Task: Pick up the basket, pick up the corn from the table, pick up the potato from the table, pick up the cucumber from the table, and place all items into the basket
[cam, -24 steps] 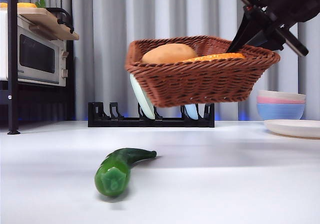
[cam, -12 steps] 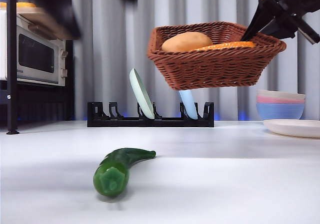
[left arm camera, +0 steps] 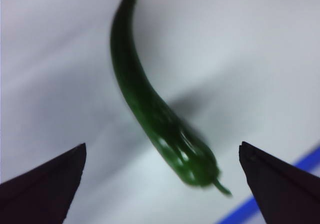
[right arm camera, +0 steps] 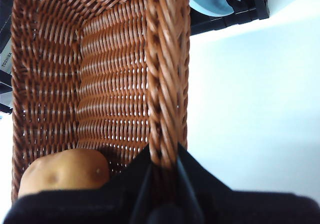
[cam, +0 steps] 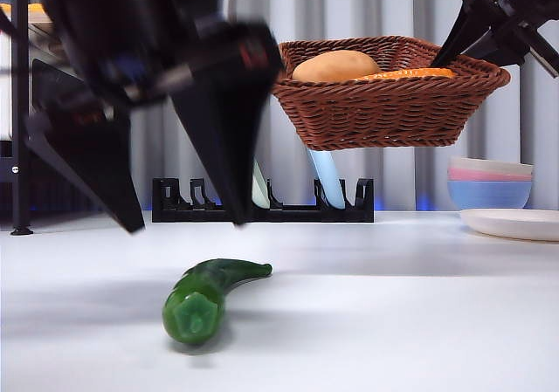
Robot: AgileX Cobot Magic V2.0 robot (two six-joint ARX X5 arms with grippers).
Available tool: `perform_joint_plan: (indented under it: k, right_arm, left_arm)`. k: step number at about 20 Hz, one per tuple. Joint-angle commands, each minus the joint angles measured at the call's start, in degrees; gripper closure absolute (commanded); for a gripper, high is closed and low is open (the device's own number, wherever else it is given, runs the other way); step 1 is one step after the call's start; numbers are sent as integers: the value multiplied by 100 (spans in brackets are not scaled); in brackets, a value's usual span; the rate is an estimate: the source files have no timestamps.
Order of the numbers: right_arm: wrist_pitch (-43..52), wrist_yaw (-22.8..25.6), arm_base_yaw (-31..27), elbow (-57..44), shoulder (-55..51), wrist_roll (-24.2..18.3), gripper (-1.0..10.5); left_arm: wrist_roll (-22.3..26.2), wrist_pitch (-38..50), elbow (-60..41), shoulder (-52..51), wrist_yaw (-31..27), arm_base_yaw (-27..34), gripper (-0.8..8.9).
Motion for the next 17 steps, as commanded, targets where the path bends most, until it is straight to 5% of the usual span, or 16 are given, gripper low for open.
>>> perform_joint_plan:
  k: [1,8,10,14,17]
  right_arm:
    - [129,-66,-2,68,-33,76,959]
    - [129,-63,-2,68,-33,74,959]
    - [129,-63,-2,68,-33,74,959]
    - [129,-61,-2,68,-33,76,959]
    - [129,-61,-2,68,-33,76,959]
  left_arm:
    - [-11,251,-48,304,177,116,252]
    - [39,564,-48,925,238,334,266]
    - [83,579,-48,1005,240,350,386]
    - [479,555,-48,1045,251,339,848]
    - [765,345,-48,1045,448,315,821]
